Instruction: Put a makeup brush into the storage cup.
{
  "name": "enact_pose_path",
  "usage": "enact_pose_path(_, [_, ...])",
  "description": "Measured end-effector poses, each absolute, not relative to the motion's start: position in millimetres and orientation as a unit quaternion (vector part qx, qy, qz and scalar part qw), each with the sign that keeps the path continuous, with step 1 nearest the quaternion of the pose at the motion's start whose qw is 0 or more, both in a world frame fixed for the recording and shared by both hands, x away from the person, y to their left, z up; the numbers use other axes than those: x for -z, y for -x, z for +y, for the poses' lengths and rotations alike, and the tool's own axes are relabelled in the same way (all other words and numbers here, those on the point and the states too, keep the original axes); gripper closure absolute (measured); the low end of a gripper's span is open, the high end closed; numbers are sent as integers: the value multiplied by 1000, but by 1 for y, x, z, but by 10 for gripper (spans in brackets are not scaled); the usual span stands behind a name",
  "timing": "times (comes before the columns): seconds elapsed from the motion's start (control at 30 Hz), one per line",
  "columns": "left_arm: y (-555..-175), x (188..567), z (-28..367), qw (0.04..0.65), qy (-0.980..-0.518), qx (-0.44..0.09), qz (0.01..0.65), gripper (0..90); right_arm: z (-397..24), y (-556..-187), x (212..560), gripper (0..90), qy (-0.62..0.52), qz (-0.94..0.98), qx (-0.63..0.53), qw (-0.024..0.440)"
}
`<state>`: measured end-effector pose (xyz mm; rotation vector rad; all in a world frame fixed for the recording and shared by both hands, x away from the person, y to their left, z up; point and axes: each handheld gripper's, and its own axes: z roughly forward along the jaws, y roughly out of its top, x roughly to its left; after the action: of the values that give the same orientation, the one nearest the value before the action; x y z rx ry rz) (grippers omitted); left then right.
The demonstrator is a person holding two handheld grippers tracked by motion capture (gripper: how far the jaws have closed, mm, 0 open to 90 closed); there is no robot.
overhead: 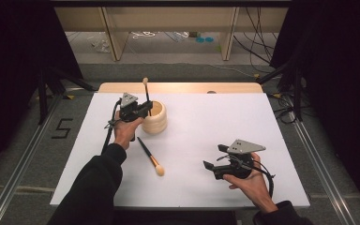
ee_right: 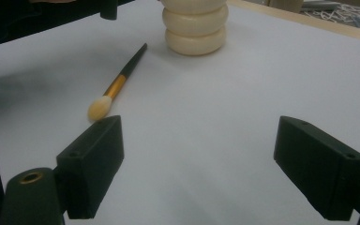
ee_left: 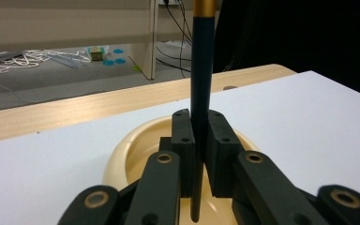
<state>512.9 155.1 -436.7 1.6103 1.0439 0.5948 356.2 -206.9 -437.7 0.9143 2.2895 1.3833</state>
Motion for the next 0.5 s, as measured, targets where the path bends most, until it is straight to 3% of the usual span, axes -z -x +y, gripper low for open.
enact_pose_path(0.07, [-512, 438, 155, 537, -677, -245, 438, 821, -207, -356, 438, 170, -317, 803, -481, 155])
enact_pose_path(0.13, [-511, 437, 154, 528, -677, -245, 450, 679, -206, -356, 439, 169, -316, 802, -482, 155])
enact_pose_path(0.3, [-508, 433, 156, 526, -662, -253, 470, 435, -206, -356, 439, 169, -317, 802, -483, 154])
enact_pose_path(0.5, [-502, 428, 161, 523, -665, -250, 471, 365, -206, -357, 439, 169, -316, 802, -482, 154])
